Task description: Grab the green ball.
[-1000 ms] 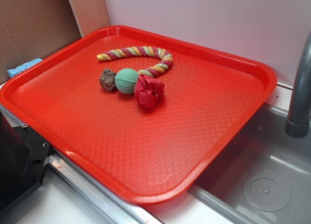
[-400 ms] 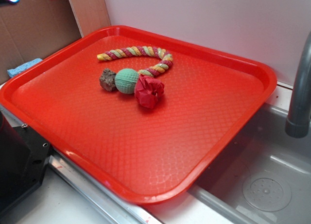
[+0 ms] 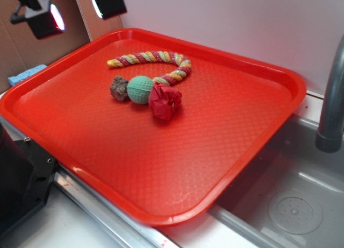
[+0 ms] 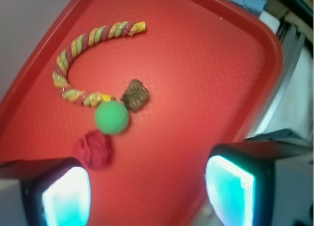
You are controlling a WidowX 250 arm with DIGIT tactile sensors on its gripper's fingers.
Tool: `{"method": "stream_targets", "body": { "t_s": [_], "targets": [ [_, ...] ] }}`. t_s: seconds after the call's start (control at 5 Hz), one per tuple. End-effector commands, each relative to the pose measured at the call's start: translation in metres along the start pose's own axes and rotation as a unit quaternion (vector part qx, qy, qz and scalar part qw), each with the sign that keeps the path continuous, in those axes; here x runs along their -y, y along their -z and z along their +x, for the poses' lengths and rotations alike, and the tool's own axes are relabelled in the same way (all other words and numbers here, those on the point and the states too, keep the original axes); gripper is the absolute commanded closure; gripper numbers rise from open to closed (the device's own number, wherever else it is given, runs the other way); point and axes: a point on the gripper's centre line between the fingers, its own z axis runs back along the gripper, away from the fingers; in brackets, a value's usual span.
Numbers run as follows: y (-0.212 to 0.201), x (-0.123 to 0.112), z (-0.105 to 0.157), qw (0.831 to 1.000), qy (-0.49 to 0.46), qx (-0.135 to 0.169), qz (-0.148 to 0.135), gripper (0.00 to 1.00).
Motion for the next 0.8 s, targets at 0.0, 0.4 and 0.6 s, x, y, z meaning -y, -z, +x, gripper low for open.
{"method": "stream_targets", "body": {
  "t_s": [0.0,0.4,0.6],
  "targets": [
    [0.053,0.019,0.019,0.994,-0.101,0.033,0.01,0.0],
    [0.1,0.026,0.023,0.991,-0.117,0.06,0.03,0.0],
    [0.119,0.031,0.018,0.994,-0.093,0.045,0.038,0.0]
  ]
}}
